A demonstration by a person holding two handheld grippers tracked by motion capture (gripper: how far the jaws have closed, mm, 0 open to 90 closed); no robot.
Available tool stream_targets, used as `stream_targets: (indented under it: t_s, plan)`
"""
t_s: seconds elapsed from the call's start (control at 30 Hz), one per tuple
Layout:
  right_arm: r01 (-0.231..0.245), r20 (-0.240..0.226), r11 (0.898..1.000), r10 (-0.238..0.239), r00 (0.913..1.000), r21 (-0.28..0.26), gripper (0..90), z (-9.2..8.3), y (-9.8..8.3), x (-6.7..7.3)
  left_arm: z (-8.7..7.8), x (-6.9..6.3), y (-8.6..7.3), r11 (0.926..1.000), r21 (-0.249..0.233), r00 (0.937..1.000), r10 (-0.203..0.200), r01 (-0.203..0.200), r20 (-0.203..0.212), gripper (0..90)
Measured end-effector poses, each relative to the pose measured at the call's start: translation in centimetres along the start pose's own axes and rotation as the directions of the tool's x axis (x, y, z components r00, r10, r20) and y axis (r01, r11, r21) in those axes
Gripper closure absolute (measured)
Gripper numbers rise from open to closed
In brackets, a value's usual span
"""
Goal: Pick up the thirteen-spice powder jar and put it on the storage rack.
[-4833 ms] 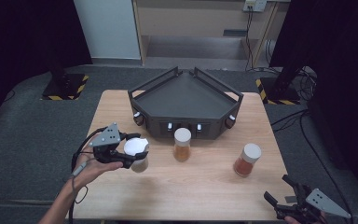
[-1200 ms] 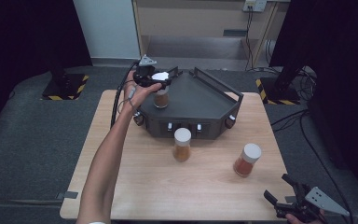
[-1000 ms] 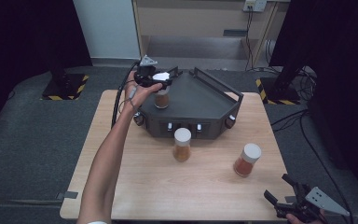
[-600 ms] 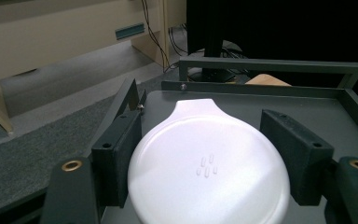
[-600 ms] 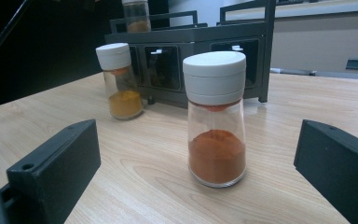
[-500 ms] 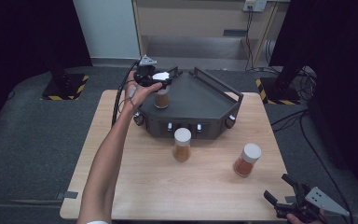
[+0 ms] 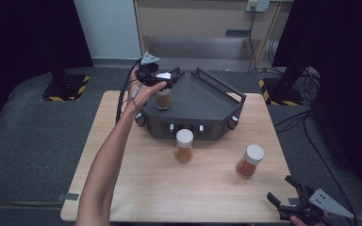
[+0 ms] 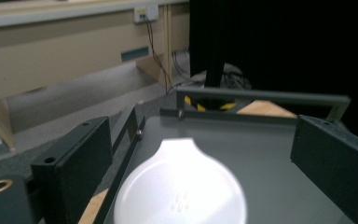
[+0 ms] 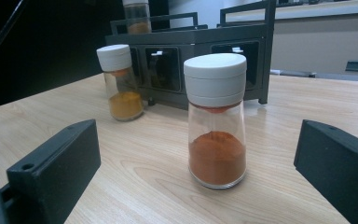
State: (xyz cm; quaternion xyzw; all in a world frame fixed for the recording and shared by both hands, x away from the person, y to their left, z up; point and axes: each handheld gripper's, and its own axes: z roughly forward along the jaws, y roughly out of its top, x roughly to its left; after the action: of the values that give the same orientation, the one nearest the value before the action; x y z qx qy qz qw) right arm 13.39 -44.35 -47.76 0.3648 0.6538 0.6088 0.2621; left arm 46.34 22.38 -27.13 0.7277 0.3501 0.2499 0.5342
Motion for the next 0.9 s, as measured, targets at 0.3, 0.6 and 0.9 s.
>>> stream_targets:
  t_s: [0.3, 0.6, 0.9]
  plan:
    - [0.003, 0.000, 1.000, -0.003, 1.0000, -0.001, 0.7, 0.0, 0.0, 0.1, -2.1, -0.6, 0.9, 0.9989, -0.043, 0.9973, 0.024, -0.021, 0.069, 3.5]
    - [0.005, 0.003, 1.000, -0.005, 1.0000, -0.003, 0.7, 0.0, 0.0, 0.2, -5.0, -1.8, 1.4, 0.9935, -0.062, 0.9841, 0.103, -0.095, 0.144, 3.0]
    - [0.007, -0.001, 1.000, -0.007, 1.0000, -0.002, 0.7, 0.0, 0.1, 0.2, -7.9, -2.9, 0.4, 0.9882, -0.117, 0.9717, 0.121, -0.098, 0.203, 3.1]
